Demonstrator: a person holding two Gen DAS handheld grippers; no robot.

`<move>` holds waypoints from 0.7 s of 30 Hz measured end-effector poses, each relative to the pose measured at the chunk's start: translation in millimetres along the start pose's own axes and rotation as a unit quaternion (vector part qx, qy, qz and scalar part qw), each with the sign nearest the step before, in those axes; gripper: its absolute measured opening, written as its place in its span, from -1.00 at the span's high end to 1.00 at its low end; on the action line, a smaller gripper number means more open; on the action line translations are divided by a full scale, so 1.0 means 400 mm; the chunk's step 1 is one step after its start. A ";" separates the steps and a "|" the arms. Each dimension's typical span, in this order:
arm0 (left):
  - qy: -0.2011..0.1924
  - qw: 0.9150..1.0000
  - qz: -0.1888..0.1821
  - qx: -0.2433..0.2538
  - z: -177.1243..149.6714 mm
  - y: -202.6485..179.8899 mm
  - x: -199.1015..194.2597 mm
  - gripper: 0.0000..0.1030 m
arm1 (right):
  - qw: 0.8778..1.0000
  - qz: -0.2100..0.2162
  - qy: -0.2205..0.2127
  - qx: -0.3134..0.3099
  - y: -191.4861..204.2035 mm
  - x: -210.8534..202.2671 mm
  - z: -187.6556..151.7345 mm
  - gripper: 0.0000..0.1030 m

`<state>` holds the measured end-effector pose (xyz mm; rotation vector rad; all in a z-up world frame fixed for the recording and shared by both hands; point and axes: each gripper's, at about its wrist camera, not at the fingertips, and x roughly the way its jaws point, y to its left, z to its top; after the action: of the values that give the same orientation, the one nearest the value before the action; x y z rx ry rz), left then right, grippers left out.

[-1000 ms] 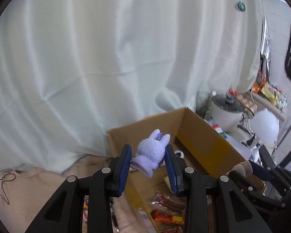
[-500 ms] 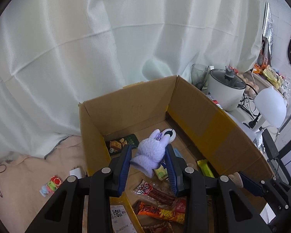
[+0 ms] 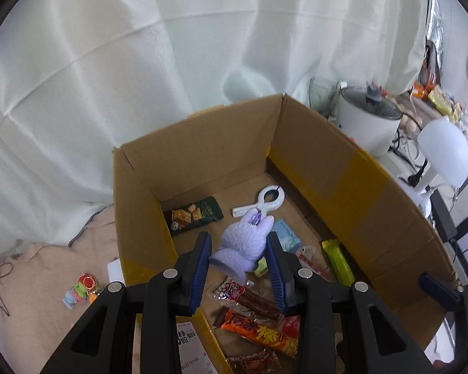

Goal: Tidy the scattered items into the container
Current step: 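Carry both keychains over the box and open both tools to drop them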

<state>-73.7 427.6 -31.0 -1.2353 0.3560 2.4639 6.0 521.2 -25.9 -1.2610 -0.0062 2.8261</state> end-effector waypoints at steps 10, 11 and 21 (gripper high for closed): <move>-0.009 1.000 -0.020 -0.011 0.004 0.012 -0.019 -1.00 | 1.000 0.002 -0.004 -0.020 0.020 -0.025 -0.013 -1.00; -0.013 1.000 -0.022 -0.017 0.006 0.021 -0.026 -1.00 | 1.000 0.002 -0.008 -0.020 0.022 -0.030 -0.010 -1.00; -0.066 0.995 -0.033 -0.069 -0.014 0.239 -0.169 -1.00 | 0.996 0.023 -0.075 -0.045 0.134 -0.126 0.062 -1.00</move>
<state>-72.7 325.5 26.3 -1.1082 0.1107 2.5330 19.2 465.9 27.0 -1.0736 -0.1124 2.9848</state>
